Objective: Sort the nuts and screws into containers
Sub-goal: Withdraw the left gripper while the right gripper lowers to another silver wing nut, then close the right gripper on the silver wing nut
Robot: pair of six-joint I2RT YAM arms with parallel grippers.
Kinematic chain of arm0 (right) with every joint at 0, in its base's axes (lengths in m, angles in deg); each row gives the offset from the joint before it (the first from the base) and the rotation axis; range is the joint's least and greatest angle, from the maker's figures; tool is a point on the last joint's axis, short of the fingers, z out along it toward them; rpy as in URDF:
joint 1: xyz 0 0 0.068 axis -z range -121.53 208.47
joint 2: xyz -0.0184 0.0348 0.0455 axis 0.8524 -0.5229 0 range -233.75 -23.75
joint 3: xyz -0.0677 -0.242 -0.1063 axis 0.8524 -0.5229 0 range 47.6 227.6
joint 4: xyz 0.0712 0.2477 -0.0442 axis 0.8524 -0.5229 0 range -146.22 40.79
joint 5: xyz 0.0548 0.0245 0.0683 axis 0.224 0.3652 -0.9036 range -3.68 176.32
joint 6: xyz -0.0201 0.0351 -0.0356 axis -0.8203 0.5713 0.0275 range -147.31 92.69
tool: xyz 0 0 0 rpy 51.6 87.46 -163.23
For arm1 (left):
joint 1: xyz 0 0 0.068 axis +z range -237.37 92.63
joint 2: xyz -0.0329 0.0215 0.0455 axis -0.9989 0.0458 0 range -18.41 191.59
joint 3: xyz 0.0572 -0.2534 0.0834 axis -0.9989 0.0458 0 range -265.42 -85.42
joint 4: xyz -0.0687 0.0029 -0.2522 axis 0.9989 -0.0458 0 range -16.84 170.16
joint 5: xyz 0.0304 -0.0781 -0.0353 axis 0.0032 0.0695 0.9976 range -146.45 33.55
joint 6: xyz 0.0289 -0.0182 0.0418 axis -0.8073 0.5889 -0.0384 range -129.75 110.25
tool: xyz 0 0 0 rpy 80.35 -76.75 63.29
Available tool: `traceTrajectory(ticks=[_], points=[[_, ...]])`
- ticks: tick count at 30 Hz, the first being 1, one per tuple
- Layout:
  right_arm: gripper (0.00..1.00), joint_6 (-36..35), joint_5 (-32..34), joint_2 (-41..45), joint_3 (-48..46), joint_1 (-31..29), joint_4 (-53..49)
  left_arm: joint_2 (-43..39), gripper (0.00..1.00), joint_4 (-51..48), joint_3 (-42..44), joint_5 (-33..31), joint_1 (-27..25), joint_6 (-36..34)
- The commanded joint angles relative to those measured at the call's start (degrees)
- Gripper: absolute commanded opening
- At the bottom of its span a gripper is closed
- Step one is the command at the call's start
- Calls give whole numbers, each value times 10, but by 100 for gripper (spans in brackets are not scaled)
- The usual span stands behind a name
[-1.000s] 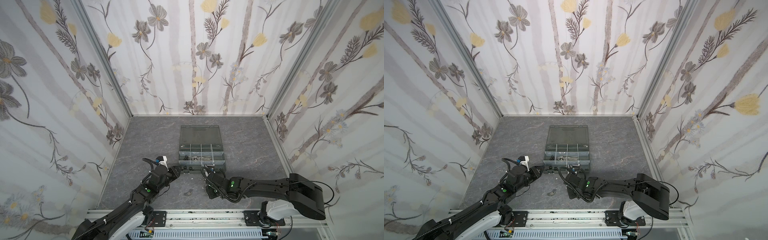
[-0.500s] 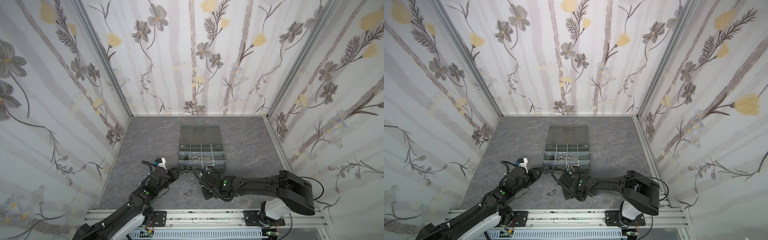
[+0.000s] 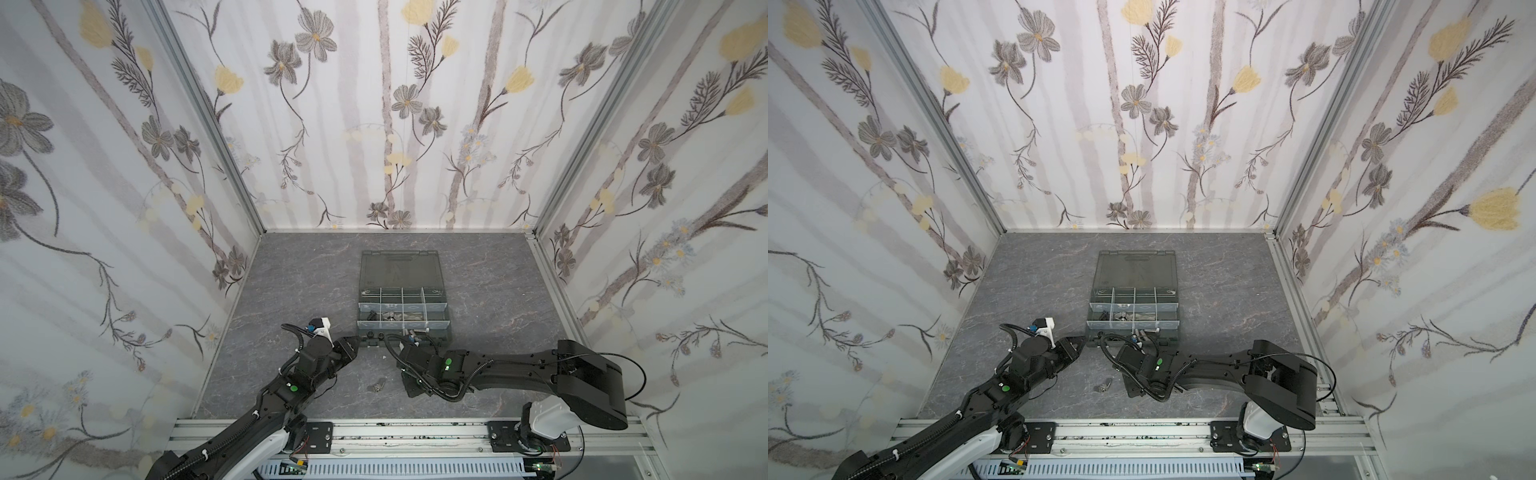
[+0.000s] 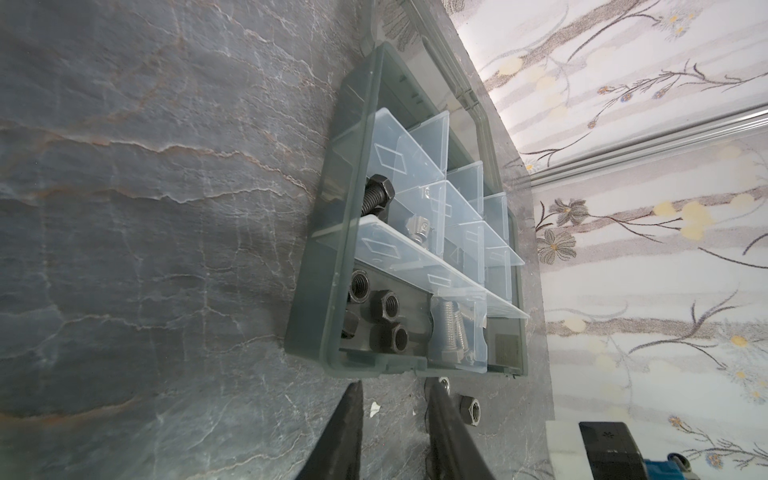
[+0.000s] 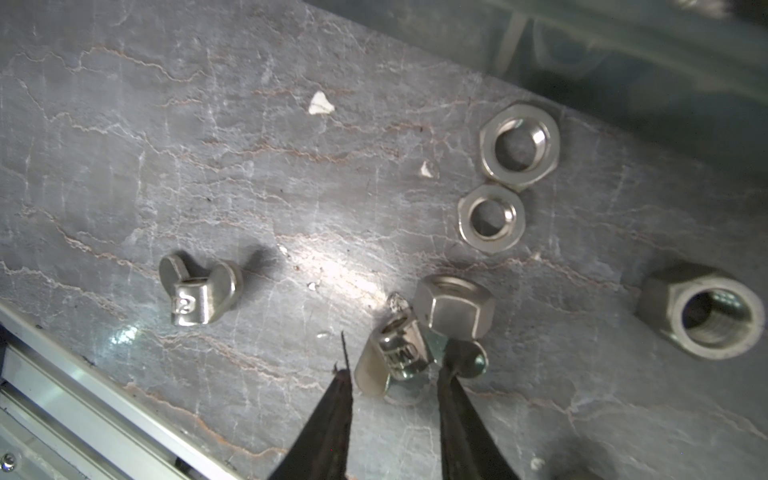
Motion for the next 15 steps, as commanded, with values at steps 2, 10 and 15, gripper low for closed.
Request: traceTrajectory(ticks=[2,10,15], points=[[36,15,11,-16,15,0,22,-5,30,4,3,-1,1,9],[35,14,11,-39,28,0,24,-11,30,4,4,1,1,13],[35,11,13,-48,36,0,20,-13,30,4,4,2,1,14]])
